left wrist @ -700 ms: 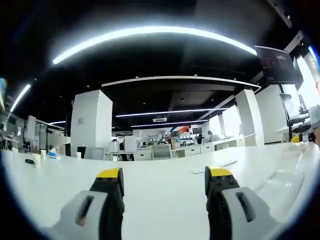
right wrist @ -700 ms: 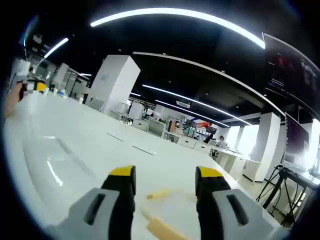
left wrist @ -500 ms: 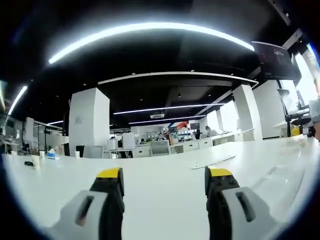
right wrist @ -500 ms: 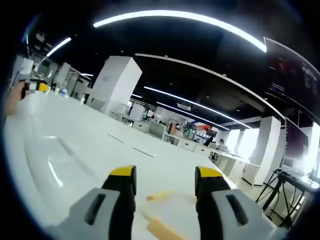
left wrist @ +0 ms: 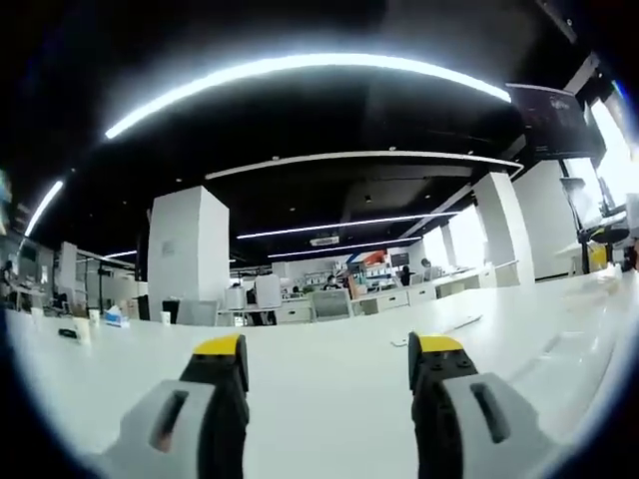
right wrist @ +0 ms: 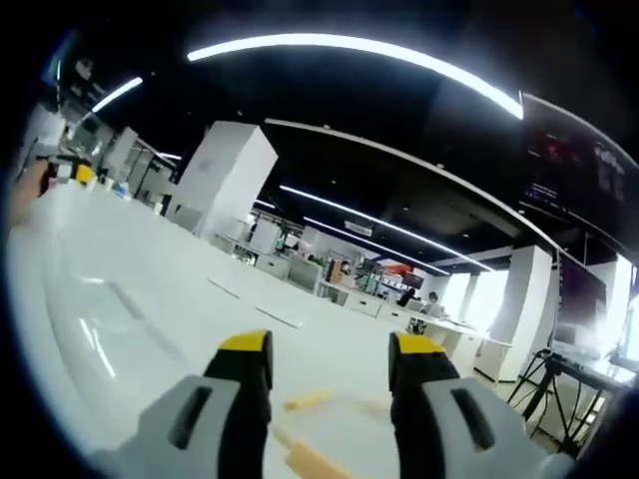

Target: Snap each plastic latch of the storage box into its locked position after aligning the lid with the box until every specified latch is closed and the lid sits flush.

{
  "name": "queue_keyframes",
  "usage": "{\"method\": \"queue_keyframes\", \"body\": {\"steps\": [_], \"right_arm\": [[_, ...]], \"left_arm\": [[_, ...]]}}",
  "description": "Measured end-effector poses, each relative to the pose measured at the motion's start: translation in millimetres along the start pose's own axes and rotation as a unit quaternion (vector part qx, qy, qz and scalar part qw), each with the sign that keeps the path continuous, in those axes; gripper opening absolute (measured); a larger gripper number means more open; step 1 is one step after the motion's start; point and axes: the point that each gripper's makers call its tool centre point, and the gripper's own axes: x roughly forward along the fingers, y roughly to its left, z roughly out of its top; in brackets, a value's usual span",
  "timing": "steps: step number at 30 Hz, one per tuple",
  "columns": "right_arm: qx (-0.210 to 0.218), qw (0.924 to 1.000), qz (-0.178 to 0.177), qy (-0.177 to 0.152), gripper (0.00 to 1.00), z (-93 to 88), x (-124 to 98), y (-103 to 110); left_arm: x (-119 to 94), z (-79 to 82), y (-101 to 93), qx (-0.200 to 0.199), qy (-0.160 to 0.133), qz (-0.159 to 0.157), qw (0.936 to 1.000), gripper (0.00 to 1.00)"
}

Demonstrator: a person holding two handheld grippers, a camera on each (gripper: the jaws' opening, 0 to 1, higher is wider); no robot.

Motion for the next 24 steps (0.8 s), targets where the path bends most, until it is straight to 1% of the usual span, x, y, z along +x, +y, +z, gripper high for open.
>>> {"method": "queue_keyframes", "body": {"steps": [4, 6, 9, 11, 14, 17, 20, 24], "right_arm": [[0.0, 0.9999, 0.001, 0.012, 0.46, -5.1, 1.8, -0.6], [0.003, 0.9999, 0.002, 0.011, 0.46, -5.1, 1.8, -0.2], [-0.003, 0.9999, -0.008, 0.009, 0.46, -4.5, 1.4, -3.9], [-0.005, 0.9999, -0.009, 0.011, 0.46, -5.3, 1.6, -4.4], [0.001, 1.0, -0.005, 0.007, 0.46, -4.5, 2.1, -3.2], [0.003, 0.9999, -0.008, 0.008, 0.46, -4.8, 1.6, -4.4], [0.005, 0.9999, -0.013, 0.004, 0.46, -4.2, 0.8, -6.4], [0.008, 0.9999, -0.008, 0.003, 0.46, -4.1, 1.2, -3.9]], "left_arm": [[-0.5, 0.5, 1.4, -0.004, -0.002, 0.003, 1.0, 0.65], [-0.5, 2.5, -1.2, -0.006, -0.007, -0.002, 1.0, 0.65], [-0.4, 3.7, -1.7, -0.004, -0.011, -0.001, 0.9999, 0.66], [0.6, -0.7, 2.1, -0.004, 0.0, 0.006, 1.0, 0.66], [1.8, -10.4, 5.7, -0.011, 0.023, 0.01, 0.9996, 0.67], [0.3, -11.9, 9.8, -0.014, 0.029, 0.018, 0.9993, 0.68], [-2.9, -6.2, 15.5, -0.024, 0.017, 0.031, 0.9991, 0.68], [-7.2, 1.1, 19.2, -0.029, -0.002, 0.042, 0.9987, 0.68]]}}
